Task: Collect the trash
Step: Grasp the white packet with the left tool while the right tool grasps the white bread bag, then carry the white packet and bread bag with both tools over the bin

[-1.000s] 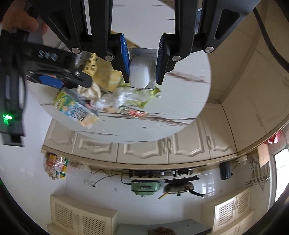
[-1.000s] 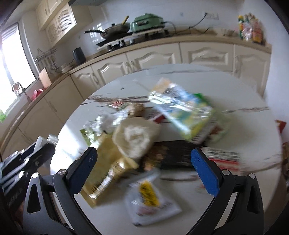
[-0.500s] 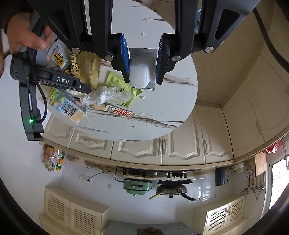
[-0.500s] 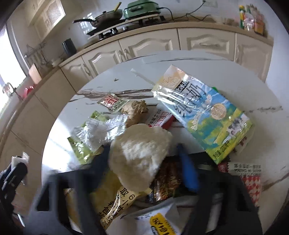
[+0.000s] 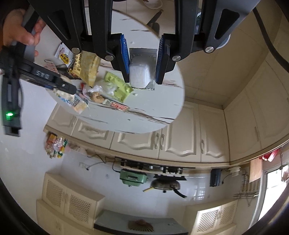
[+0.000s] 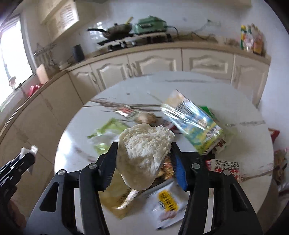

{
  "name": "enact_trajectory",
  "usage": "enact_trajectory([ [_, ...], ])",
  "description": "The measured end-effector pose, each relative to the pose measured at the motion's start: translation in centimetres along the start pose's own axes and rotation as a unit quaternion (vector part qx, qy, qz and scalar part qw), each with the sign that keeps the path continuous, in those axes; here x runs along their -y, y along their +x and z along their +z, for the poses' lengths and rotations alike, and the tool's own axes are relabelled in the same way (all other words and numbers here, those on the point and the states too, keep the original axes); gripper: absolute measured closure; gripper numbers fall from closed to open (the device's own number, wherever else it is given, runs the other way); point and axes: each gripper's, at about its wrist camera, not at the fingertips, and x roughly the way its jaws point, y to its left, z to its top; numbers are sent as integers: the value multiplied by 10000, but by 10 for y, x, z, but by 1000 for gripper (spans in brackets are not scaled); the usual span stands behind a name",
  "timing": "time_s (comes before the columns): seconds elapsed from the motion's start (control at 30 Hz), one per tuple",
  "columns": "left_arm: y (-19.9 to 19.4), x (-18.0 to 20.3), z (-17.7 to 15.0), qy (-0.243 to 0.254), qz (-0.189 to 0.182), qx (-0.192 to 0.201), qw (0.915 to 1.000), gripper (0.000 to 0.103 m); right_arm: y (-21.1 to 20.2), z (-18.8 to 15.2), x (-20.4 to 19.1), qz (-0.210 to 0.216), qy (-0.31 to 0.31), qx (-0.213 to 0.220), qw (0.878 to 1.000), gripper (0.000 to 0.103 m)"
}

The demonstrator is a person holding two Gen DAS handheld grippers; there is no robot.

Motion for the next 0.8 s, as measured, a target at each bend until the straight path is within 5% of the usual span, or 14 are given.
enact_trajectory([
  [0.23,-35,-65,-8,-394,442,98,9982,80,-33,1,-114,738,-1053,504,9904,49],
  [0.43,-43,-153,-28,-842,1151,-212,9895,80,6,-26,-235,1372,-2077,328,9680,48],
  [0.63,1,-226,-66,-1402,1491,-968,9740,80,101,-74,-306,1726,-2660,-546,9468,48],
  [0.8,73,-268,-98,-1665,1436,-1733,9600,79,191,-104,-318,1728,-2696,-1402,9369,48],
])
